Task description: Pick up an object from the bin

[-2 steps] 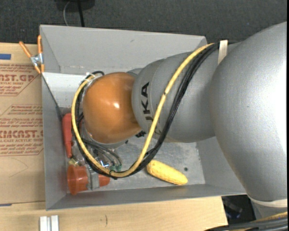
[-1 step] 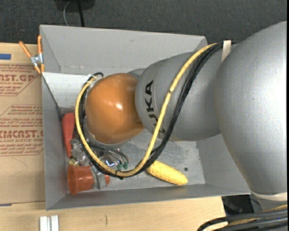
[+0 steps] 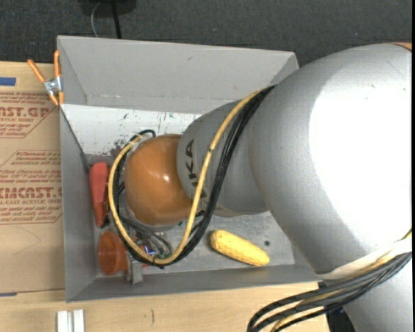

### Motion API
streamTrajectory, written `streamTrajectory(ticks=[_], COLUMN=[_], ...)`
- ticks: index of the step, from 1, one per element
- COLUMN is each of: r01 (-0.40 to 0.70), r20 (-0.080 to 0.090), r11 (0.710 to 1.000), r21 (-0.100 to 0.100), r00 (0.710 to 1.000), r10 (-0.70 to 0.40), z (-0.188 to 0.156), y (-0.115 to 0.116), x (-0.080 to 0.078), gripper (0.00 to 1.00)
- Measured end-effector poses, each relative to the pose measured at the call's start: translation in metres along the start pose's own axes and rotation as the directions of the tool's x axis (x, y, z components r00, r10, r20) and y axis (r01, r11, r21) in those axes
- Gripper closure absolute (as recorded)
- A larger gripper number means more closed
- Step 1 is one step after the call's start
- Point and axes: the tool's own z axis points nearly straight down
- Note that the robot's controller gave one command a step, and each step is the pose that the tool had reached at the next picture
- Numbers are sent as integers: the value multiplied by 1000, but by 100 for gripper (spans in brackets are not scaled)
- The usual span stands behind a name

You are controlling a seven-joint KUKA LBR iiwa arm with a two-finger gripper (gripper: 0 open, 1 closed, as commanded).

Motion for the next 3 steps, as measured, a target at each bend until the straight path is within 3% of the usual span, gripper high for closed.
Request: streamTrajectory(ticks=[1, 3], r01=[531, 530], r20=[18, 15], r11=[847, 848], r21=[7, 6], r00=[847, 848], r10=[-531, -530], z=[-4, -8], y=[-4, -4], x=[-6, -5], gripper=[100, 100])
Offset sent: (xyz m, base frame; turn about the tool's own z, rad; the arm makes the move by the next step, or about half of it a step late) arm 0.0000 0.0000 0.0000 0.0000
